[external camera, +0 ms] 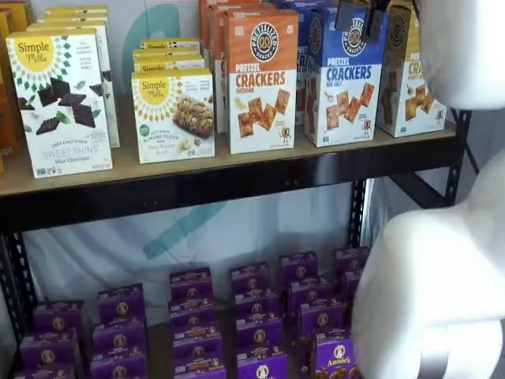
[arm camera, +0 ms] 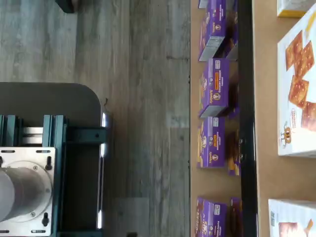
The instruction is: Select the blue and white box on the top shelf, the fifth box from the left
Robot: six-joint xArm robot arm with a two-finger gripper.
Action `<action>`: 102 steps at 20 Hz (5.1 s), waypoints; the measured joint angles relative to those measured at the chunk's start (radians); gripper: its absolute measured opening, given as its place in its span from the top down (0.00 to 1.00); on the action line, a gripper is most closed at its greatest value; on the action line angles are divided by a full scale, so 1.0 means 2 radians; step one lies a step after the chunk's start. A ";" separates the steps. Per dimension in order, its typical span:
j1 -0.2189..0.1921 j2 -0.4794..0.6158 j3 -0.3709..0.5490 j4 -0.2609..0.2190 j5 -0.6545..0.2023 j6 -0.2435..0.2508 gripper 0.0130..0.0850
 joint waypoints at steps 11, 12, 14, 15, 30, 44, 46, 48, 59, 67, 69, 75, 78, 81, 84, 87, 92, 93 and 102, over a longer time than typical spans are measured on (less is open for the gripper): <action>0.011 0.004 0.011 -0.011 -0.024 0.004 0.00; 0.006 0.006 0.008 -0.002 -0.022 0.004 0.00; -0.003 0.009 0.001 0.017 -0.019 0.004 0.00; -0.008 0.011 -0.004 0.028 -0.017 0.004 0.00; -0.058 -0.015 0.032 0.112 -0.155 -0.013 0.00; -0.056 0.039 0.012 0.082 -0.193 -0.038 0.00; -0.056 0.043 0.012 0.082 -0.196 -0.040 0.00; -0.057 0.047 0.011 0.081 -0.199 -0.042 0.00; -0.042 0.091 -0.038 0.036 -0.151 -0.041 0.00; -0.023 0.120 -0.080 0.006 -0.100 -0.030 0.00; -0.019 0.120 -0.078 0.000 -0.101 -0.028 0.00; -0.012 0.114 -0.067 -0.013 -0.111 -0.027 0.00; -0.010 0.112 -0.062 -0.019 -0.115 -0.028 0.00; -0.008 0.109 -0.056 -0.025 -0.118 -0.028 0.00; -0.008 0.107 -0.052 -0.027 -0.120 -0.028 0.00; -0.007 0.106 -0.048 -0.028 -0.120 -0.029 0.00; -0.007 0.101 -0.041 -0.029 -0.125 -0.029 0.00; -0.007 0.100 -0.040 -0.029 -0.125 -0.029 0.00; -0.007 0.093 -0.029 -0.029 -0.128 -0.029 0.11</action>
